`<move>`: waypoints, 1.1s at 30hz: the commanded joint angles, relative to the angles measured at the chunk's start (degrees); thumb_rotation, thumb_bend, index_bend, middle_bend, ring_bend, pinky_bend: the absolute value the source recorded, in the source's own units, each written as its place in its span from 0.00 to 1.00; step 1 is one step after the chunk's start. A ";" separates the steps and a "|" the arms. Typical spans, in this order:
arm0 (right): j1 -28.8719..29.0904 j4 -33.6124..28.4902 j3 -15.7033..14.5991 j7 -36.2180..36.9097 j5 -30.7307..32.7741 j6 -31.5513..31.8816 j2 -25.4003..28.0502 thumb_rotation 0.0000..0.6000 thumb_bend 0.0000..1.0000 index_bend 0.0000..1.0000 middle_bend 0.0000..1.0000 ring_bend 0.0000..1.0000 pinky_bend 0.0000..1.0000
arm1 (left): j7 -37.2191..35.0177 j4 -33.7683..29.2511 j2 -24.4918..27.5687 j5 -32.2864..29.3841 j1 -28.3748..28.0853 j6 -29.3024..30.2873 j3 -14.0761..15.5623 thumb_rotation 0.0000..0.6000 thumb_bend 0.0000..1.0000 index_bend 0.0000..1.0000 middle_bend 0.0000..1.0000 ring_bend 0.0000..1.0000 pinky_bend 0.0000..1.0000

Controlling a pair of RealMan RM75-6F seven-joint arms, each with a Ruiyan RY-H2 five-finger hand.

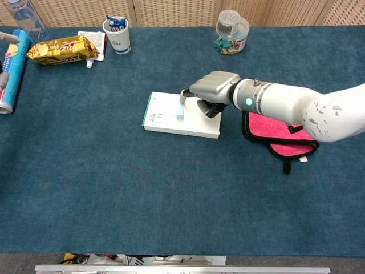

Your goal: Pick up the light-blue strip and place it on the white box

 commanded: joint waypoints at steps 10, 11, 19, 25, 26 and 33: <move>-0.42 -0.08 -0.08 0.43 -0.37 0.59 0.28 1.00 1.00 0.19 1.00 1.00 1.00 | 0.08 0.08 -0.14 0.02 0.00 -0.32 -0.13 1.00 0.49 0.16 0.74 0.83 0.90; -0.54 -0.10 -0.02 0.62 -0.44 0.69 0.25 1.00 1.00 0.19 1.00 1.00 1.00 | 0.14 0.07 -0.14 0.01 0.02 -0.34 -0.12 1.00 0.49 0.16 0.74 0.83 0.90; -0.49 0.03 -0.12 0.36 -0.06 0.73 0.12 1.00 1.00 0.19 1.00 1.00 1.00 | 0.43 -0.20 -0.02 -0.15 0.12 -0.48 -0.21 1.00 0.49 0.16 0.74 0.83 0.90; -1.35 -1.92 0.29 1.38 -2.41 1.89 1.07 1.00 1.00 0.19 1.00 1.00 1.00 | 0.56 -0.37 0.06 -0.21 0.10 -0.57 -0.33 1.00 0.49 0.16 0.74 0.83 0.90; -1.43 -2.06 0.18 1.29 -2.60 2.00 1.14 1.00 1.00 0.19 1.00 1.00 1.00 | 0.63 -0.41 0.06 -0.16 0.09 -0.59 -0.31 1.00 0.49 0.16 0.74 0.83 0.90; -1.26 -1.74 -0.34 0.52 -1.57 1.26 0.90 1.00 1.00 0.19 1.00 1.00 1.00 | 1.00 -0.72 0.12 -0.13 0.15 -0.58 -0.32 1.00 0.49 0.16 0.74 0.83 0.90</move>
